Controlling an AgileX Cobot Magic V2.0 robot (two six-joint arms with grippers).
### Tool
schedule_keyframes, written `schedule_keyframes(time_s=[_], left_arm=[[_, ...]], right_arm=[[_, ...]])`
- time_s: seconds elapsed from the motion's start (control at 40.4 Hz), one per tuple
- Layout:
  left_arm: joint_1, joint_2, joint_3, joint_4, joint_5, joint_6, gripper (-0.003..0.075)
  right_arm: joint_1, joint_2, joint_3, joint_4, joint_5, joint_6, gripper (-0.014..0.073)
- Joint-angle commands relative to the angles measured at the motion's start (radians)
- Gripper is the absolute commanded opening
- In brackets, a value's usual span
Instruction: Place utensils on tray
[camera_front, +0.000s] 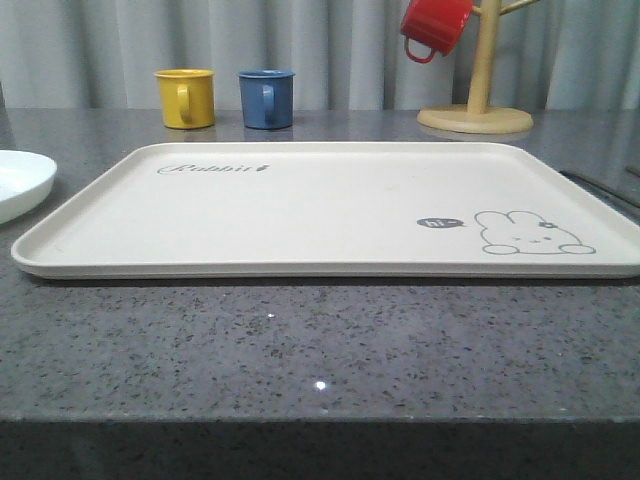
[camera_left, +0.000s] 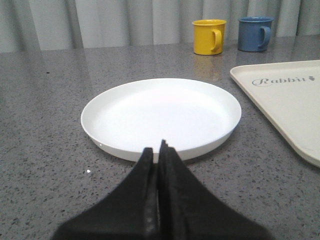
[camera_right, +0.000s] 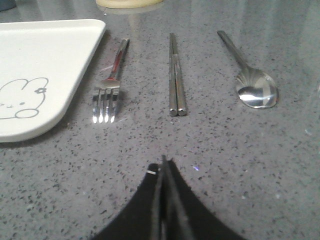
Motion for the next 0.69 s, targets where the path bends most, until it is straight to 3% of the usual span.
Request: schedule_keyframes(time_s=[0.0,0.198,0.322,0.396,0.471,0.669], left_arm=[[0.001,-0.022,-0.003,-0.004,-0.110,-0.009,-0.0018],[0.001,-0.022,-0.003,-0.004,-0.209,-0.009,-0.0018],[0.001,-0.022,-0.005,-0.004,-0.400,-0.009,-0.0018],[0.001,-0.022,-0.032,-0.004,-0.494,-0.009,-0.0018],[0.001,-0.018,-0.112,-0.003,-0.446,-0.009,-0.0018],[0.001,0.117,-0.386,0.084,-0.120,-0.007,-0.0018]], right_arm=[[-0.007,-0.018,0.000,-0.001,-0.094,-0.008,-0.0069],[-0.007,-0.018,0.000,0.009,-0.210,-0.008,-0.0069],[-0.007,-0.018,-0.013,0.010,-0.345,-0.008,-0.0069],[-0.007,-0.018,-0.062,0.010,-0.355,-0.008,-0.0069],[-0.007,-0.017,-0.142,0.010,-0.322,-0.008,-0.0069],[-0.007,0.070,-0.458,0.010,-0.029,-0.008,-0.0069]])
